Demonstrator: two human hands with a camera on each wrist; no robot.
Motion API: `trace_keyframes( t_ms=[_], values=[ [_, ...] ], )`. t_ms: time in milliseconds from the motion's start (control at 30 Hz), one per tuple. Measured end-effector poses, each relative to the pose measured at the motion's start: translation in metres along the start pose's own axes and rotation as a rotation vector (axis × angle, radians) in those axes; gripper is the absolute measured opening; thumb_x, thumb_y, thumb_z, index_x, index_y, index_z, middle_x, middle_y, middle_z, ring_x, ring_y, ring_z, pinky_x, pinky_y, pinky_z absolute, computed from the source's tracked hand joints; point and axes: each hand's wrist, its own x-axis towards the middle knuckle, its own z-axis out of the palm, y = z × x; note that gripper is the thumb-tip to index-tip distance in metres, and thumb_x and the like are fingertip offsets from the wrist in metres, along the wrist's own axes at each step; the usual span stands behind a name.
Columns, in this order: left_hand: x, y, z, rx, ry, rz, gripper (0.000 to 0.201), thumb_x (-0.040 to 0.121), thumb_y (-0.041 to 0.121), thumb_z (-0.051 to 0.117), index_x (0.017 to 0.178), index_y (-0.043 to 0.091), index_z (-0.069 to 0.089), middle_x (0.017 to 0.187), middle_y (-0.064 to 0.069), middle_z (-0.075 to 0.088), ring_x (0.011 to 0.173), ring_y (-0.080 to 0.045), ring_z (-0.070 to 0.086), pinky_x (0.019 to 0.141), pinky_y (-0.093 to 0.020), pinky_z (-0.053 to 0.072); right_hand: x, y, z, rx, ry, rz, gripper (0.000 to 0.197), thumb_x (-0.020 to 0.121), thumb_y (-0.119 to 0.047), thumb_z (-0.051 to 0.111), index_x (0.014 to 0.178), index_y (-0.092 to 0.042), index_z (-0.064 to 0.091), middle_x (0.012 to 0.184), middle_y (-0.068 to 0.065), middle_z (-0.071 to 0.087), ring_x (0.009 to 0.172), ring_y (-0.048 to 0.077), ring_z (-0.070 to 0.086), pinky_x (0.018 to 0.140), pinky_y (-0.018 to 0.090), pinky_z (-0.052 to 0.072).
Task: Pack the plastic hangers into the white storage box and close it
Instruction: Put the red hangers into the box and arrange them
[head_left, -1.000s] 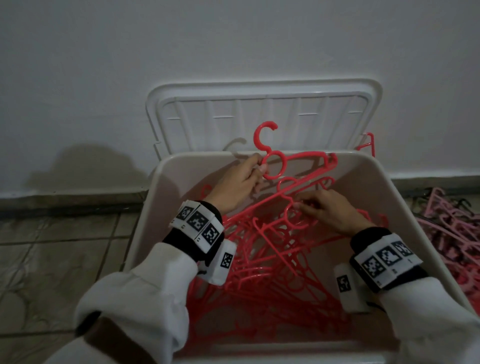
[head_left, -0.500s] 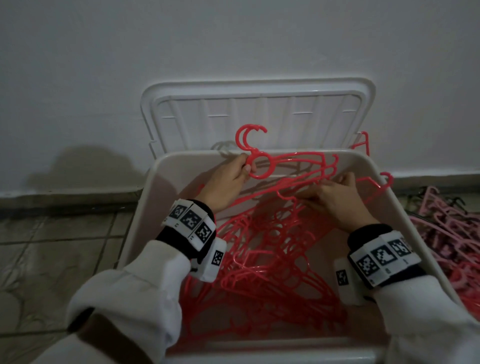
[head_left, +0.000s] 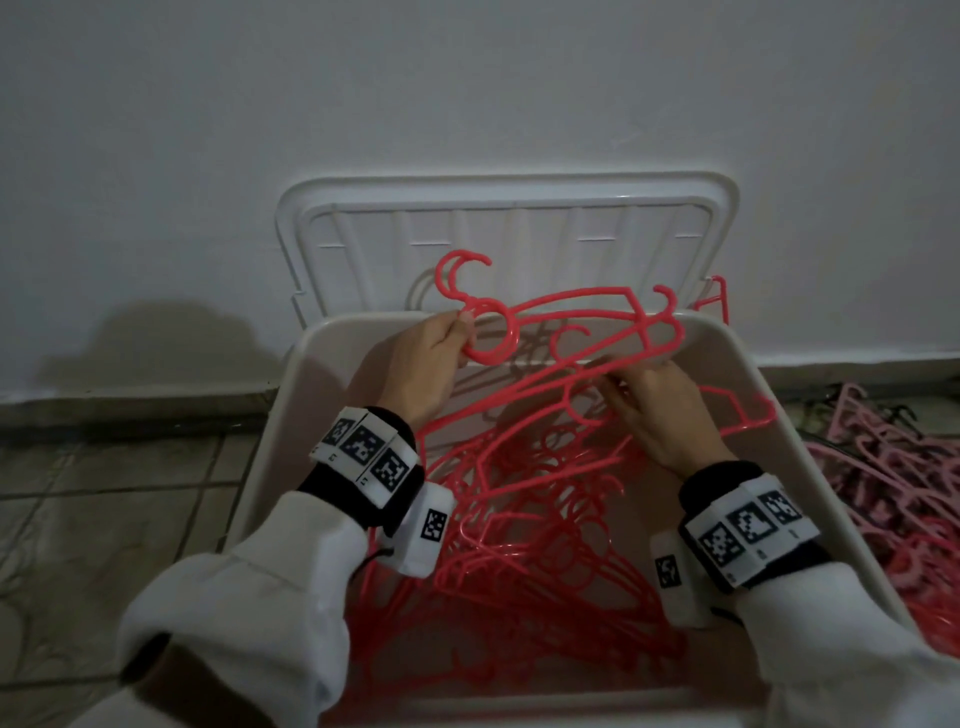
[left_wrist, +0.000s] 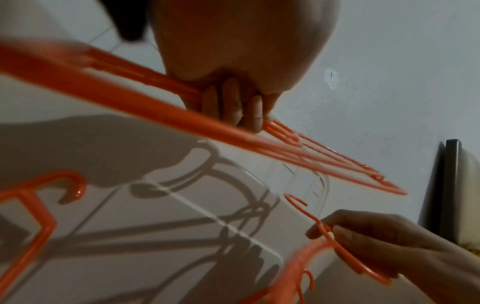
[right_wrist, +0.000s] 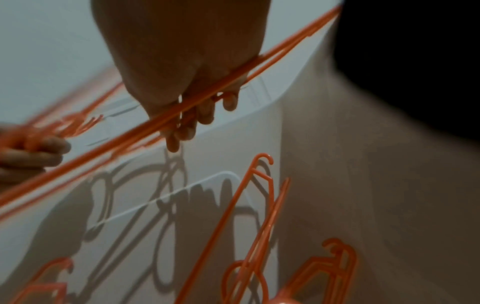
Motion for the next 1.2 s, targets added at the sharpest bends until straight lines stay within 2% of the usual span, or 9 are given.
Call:
trace_keyframes(
  t_ms=[133, 267, 367, 500, 600, 867, 967, 1100, 1200],
  values=[
    [0.000, 0.003, 0.006, -0.227, -0.202, -0.073, 0.034, 0.100, 0.024, 0.041, 0.068, 0.016, 0.052, 0.059, 0.013, 0.055, 0.055, 0.000, 0.051, 0.062, -0.016, 0.042, -0.006, -0.002, 0.002, 0.223, -0.150, 0.089, 0.028, 0.095, -0.011, 0.046, 0.121, -0.009, 0.057, 0.109, 0.002, 0.059, 0.090, 0.008, 0.060, 0.077, 0.019, 0.046],
    [-0.005, 0.000, 0.010, -0.161, -0.435, -0.044, 0.032, 0.098, 0.022, 0.046, 0.067, 0.019, 0.053, 0.067, 0.005, 0.055, 0.076, -0.014, 0.049, 0.075, -0.028, 0.039, -0.013, -0.006, 0.009, 0.570, -0.303, 0.411, 0.039, 0.091, 0.007, 0.047, 0.128, -0.004, 0.046, 0.099, 0.000, 0.056, 0.059, -0.020, 0.055, 0.082, 0.020, 0.052],
    [-0.007, 0.000, 0.010, -0.059, -0.511, 0.014, 0.029, 0.097, 0.029, 0.048, 0.070, 0.018, 0.054, 0.064, 0.007, 0.052, 0.061, -0.008, 0.047, 0.064, -0.022, 0.039, -0.002, 0.006, 0.007, 0.646, -0.321, 0.398, 0.022, 0.086, -0.004, 0.061, 0.108, -0.010, 0.062, 0.084, -0.007, 0.065, 0.062, -0.001, 0.065, 0.063, 0.017, 0.055],
    [-0.007, 0.004, 0.004, -0.119, -0.466, 0.051, 0.023, 0.097, 0.017, 0.047, 0.080, 0.008, 0.060, 0.055, 0.016, 0.052, 0.048, 0.006, 0.045, 0.050, -0.006, 0.033, -0.018, 0.059, 0.035, 0.751, -0.374, 0.519, 0.039, 0.083, -0.021, 0.069, 0.117, -0.013, 0.051, 0.086, -0.010, 0.073, 0.102, 0.023, 0.065, 0.099, 0.046, 0.046],
    [-0.003, 0.002, 0.000, -0.036, -0.459, 0.148, 0.028, 0.096, 0.024, 0.049, 0.095, 0.000, 0.064, 0.067, 0.013, 0.049, 0.055, 0.007, 0.046, 0.056, -0.010, 0.033, -0.002, 0.023, 0.003, 0.812, -0.338, 0.443, 0.027, 0.076, -0.015, 0.072, 0.094, -0.004, 0.056, 0.073, 0.025, 0.063, 0.067, 0.025, 0.058, 0.064, 0.029, 0.049],
    [-0.004, -0.006, 0.010, 0.109, -0.434, 0.327, 0.018, 0.092, 0.029, 0.056, 0.094, 0.015, 0.067, 0.100, 0.003, 0.055, 0.097, -0.010, 0.053, 0.090, -0.027, 0.042, 0.008, 0.006, -0.013, 0.746, -0.347, 0.247, 0.007, 0.090, -0.005, 0.055, 0.087, -0.009, 0.059, 0.057, -0.010, 0.062, 0.052, -0.004, 0.052, 0.053, 0.009, 0.041],
    [-0.009, -0.002, 0.015, 0.113, -0.444, 0.262, 0.012, 0.094, 0.022, 0.054, 0.096, 0.013, 0.062, 0.085, 0.006, 0.059, 0.079, -0.003, 0.055, 0.080, -0.034, 0.047, 0.010, -0.001, -0.007, 0.702, -0.303, 0.203, 0.009, 0.092, -0.007, 0.054, 0.088, -0.005, 0.062, 0.073, -0.003, 0.066, 0.068, 0.000, 0.058, 0.065, 0.013, 0.044],
    [-0.014, -0.001, 0.019, 0.108, -0.436, 0.262, 0.019, 0.095, 0.031, 0.049, 0.112, 0.024, 0.054, 0.102, 0.002, 0.064, 0.097, -0.013, 0.061, 0.089, -0.034, 0.047, 0.009, -0.010, -0.002, 0.714, -0.295, 0.223, 0.032, 0.097, -0.025, 0.045, 0.095, 0.002, 0.061, 0.086, 0.023, 0.064, 0.076, 0.020, 0.056, 0.070, 0.032, 0.048],
    [-0.015, 0.002, 0.019, 0.074, -0.431, 0.195, 0.025, 0.096, 0.028, 0.049, 0.115, 0.016, 0.038, 0.105, -0.007, 0.064, 0.092, -0.012, 0.062, 0.083, -0.031, 0.050, 0.009, -0.011, -0.002, 0.703, -0.318, 0.183, 0.022, 0.093, -0.024, 0.053, 0.095, -0.005, 0.063, 0.084, 0.014, 0.066, 0.072, 0.020, 0.059, 0.069, 0.033, 0.049]
  ],
)
